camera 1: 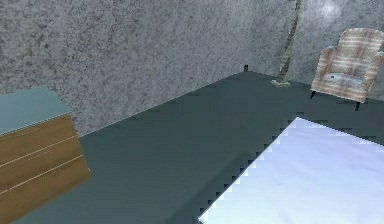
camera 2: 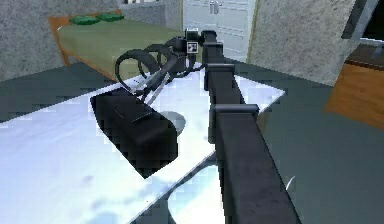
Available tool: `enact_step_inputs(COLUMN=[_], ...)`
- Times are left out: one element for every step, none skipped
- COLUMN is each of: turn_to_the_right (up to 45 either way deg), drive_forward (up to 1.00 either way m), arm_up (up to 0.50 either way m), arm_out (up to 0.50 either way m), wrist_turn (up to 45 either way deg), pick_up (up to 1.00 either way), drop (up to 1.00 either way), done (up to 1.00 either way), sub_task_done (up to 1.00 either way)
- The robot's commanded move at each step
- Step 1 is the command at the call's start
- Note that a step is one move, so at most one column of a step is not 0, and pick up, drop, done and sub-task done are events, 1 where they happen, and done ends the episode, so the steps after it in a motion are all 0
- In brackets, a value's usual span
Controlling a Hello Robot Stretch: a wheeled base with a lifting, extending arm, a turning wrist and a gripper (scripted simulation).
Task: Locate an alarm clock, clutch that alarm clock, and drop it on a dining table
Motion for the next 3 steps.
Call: enact_step_inputs(turn_to_the_right=[0.0,0.0,0.0], drive_forward=[0.0,0.0,0.0], arm_up=[0.0,0.0,0.0], arm_out=[0.0,0.0,0.0], wrist_turn=[45.0,45.0,6.0], pick_up=[0.0,0.0,0.0], drop=[0.0,0.0,0.0], done=[0.0,0.0,0.0], sub_task_done=[0.0,0.0,0.0])
